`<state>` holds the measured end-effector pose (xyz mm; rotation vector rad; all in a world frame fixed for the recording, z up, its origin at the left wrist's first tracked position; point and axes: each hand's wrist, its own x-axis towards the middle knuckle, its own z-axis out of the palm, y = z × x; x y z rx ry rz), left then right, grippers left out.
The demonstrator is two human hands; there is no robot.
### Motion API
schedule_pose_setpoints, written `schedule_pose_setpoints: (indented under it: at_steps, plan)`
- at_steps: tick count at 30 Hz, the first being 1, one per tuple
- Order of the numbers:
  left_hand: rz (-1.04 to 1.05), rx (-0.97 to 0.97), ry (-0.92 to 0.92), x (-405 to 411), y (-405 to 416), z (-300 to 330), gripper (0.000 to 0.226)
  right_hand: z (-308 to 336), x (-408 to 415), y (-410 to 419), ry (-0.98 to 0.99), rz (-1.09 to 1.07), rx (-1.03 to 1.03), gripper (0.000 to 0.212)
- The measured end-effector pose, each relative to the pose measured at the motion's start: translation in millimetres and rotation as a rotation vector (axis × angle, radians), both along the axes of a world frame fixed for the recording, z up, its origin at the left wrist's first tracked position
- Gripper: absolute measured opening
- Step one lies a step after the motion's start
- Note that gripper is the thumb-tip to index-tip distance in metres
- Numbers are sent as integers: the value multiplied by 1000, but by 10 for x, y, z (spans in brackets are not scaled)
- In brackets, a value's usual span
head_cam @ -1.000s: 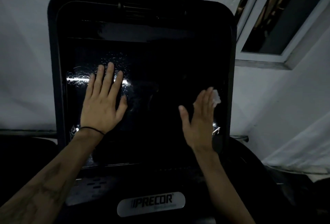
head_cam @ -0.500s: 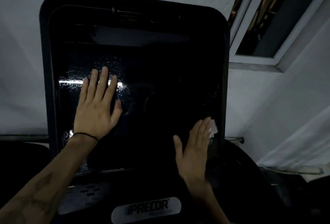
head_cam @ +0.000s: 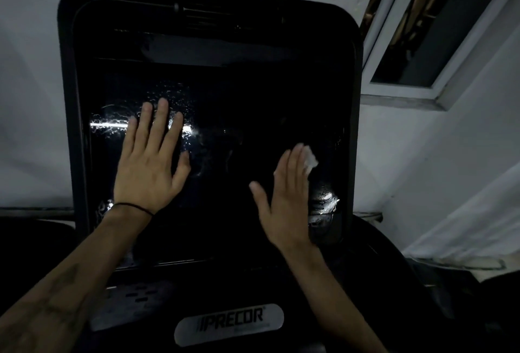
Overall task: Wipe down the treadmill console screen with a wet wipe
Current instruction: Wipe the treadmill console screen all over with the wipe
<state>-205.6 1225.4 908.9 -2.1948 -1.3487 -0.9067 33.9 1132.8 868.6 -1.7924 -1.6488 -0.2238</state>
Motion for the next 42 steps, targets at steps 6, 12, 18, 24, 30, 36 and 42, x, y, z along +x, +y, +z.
schedule_pose_setpoints:
  at_steps: [6, 12, 18, 24, 30, 36, 42]
  plan:
    - [9, -7, -10, 15, -6, -18, 67, -263, -25, -280, 167, -198, -16, 85]
    - [-8, -1, -15, -7, 11, -18, 66, 30, 15, 58, 58, -86, 33, 85]
    - [-7, 1, -18, 8, 9, -28, 66, -407, 8, -429, 205, -246, -38, 87]
    - [-28, -2, -43, -6, 2, -21, 66, -191, -245, -171, -13, 17, -13, 84]
    - [-17, -14, -37, 7, -7, -10, 67, -351, 182, -329, 135, -209, 9, 83]
    - [-24, -15, -31, -8, -6, -4, 67, -467, -251, -449, -117, 63, -67, 80]
    - [-29, -15, -42, -1, -11, -16, 67, -139, 266, -135, 66, -169, 48, 78]
